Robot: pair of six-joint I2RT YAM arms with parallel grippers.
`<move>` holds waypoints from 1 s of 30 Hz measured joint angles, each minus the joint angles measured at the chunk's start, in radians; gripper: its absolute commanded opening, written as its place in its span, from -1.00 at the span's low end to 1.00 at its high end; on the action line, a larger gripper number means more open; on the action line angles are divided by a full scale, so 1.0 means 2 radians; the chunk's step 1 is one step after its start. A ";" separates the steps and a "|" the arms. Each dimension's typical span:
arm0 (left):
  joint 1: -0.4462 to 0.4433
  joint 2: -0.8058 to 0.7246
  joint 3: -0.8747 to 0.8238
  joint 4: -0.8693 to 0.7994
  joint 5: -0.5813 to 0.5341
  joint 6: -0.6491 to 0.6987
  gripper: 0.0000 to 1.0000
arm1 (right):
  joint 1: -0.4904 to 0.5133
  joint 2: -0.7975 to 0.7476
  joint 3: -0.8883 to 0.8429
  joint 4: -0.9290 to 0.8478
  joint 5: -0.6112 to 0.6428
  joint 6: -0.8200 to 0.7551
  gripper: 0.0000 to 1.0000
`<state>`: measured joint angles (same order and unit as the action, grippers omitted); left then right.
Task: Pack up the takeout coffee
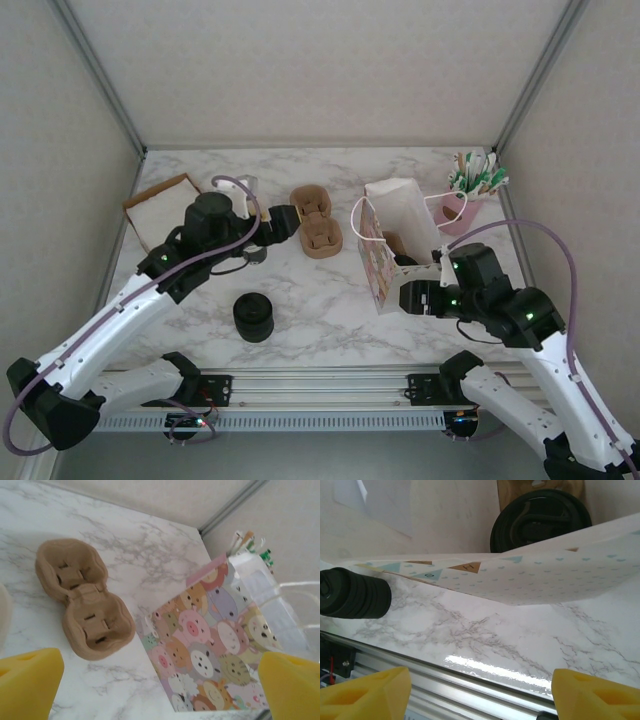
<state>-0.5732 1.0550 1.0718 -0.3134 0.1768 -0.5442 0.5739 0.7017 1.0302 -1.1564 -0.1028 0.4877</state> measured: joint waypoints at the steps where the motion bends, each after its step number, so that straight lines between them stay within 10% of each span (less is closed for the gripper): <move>1: 0.009 0.003 0.009 -0.003 -0.005 0.004 0.99 | 0.006 -0.002 -0.007 0.006 0.005 0.000 0.43; 15: 0.128 0.024 0.039 -0.016 -0.003 0.022 0.98 | 0.075 0.000 -0.069 0.106 0.079 0.021 0.22; 30: 0.134 0.027 0.039 -0.011 0.033 0.011 0.96 | 0.079 0.083 -0.075 0.183 0.109 0.026 0.19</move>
<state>-0.3050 1.1080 1.1500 -0.3351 0.2436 -0.5213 0.7322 0.8669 0.8810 -0.7895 0.1154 0.5396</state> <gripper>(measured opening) 0.983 0.596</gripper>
